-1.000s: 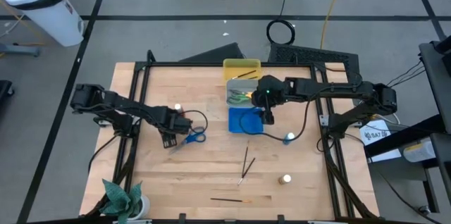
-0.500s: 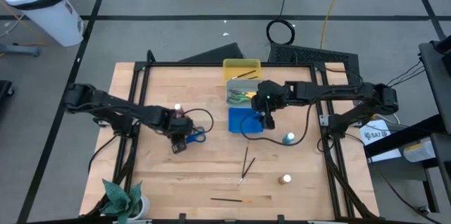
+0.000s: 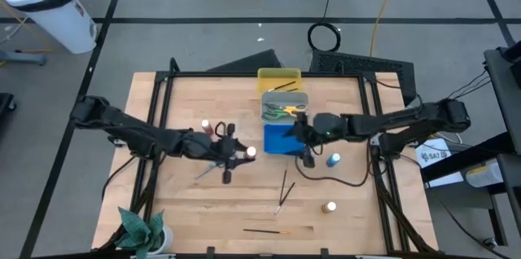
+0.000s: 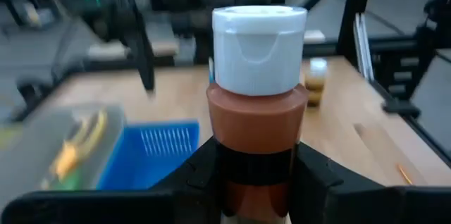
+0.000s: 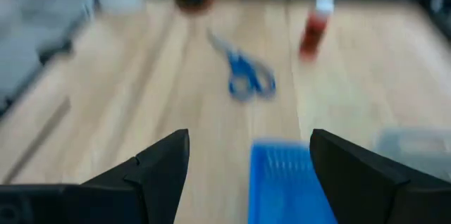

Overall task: Pick & Place Paint Supplies
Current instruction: Put the brown paint bottle into the blue bin

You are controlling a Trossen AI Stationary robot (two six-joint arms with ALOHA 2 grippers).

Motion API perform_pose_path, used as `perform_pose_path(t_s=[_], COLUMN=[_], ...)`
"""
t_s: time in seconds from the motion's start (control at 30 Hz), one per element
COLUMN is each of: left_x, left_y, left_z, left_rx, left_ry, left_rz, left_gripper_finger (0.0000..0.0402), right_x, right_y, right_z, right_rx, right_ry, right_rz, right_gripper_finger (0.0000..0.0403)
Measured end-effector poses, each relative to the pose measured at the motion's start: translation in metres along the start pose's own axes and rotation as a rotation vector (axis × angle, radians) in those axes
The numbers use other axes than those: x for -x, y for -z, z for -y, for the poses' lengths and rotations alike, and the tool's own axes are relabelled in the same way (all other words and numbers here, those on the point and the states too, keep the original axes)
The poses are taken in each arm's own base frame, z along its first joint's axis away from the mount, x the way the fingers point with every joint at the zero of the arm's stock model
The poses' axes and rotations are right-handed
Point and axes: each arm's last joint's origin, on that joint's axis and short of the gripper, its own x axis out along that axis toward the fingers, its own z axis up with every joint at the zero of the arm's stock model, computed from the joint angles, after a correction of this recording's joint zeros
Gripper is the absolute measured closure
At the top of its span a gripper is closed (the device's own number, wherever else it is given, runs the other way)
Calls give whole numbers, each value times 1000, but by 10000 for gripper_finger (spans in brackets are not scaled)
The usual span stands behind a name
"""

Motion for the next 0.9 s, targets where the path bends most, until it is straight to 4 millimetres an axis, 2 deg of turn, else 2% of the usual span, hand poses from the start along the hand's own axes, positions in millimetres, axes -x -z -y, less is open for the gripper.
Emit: perform_pose_path(t_s=[0.13, 0.2, 0.47, 0.6, 0.9], left_x=[-8, -14, -28, -33, -38], left_y=[-8, -10, -3, 0, 5], left_z=[-1, -2, -1, -1, -3], left_rx=[-32, -24, -27, -31, -9], left_ry=[-10, -14, -4, -10, -5], left_rz=[148, 209, 261, 246, 221], left_gripper_finger=[289, 289, 280, 284, 283], right_x=[-11, -14, -43, -53, -79], right_y=[15, 19, 19, 6, 0], right_z=[-10, -14, -28, -28, -30], right_rx=[39, 77, 103, 49, 48], right_ry=[-30, -40, -77, -89, -74], right_rz=[284, 362, 462, 543, 514], right_gripper_finger=[127, 127, 111, 109, 129])
